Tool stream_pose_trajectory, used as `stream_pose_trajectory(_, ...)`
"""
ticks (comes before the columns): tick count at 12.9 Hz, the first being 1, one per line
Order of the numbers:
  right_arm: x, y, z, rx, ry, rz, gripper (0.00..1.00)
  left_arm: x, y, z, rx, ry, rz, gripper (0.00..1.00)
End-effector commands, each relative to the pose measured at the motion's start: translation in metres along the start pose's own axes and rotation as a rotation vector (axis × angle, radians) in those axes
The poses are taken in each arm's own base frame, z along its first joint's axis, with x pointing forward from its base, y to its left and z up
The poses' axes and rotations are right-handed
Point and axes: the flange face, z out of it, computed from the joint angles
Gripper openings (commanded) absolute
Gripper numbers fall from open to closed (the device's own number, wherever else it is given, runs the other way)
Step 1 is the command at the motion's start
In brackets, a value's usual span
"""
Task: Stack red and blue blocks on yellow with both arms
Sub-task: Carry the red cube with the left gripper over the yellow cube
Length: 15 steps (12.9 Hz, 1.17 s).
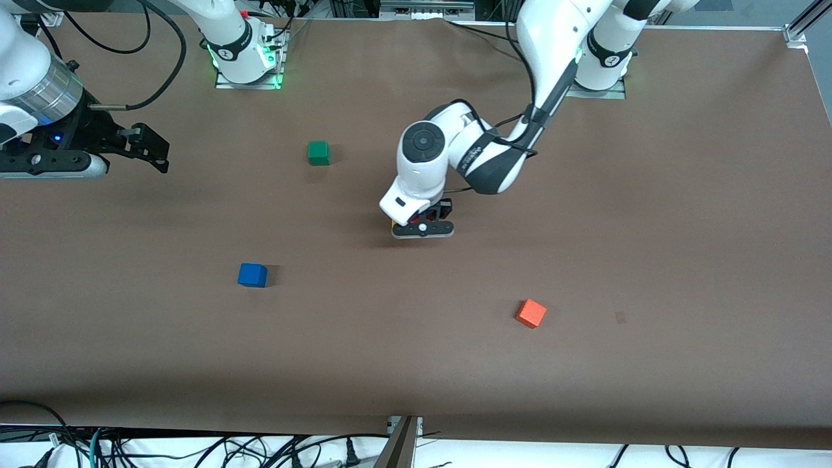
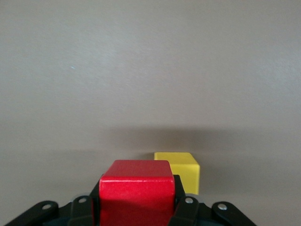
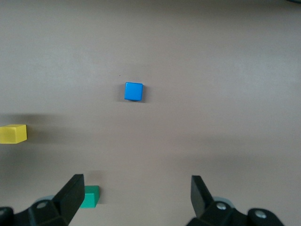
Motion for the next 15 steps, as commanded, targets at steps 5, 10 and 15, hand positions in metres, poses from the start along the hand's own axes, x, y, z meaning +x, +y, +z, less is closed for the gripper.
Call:
stream_pose_trajectory(5,-0.001,-0.011,-0.012,-0.006,0.013,-0.031,1.0,-0.013,0.036,0.017,0.039,0.01,0.006,0.24)
stream_pose_trajectory(10,0.006,-0.013,0.001,-0.002,-0.008,-0.024,1.0,-0.021,0.041,0.029,0.068,0.031,0.026,0.25)
stream_pose_trajectory(15,0.023,-0.03,0.043,-0.014,-0.065,-0.047,1.0,-0.014,0.047,0.029,0.052,0.047,0.021,0.26)
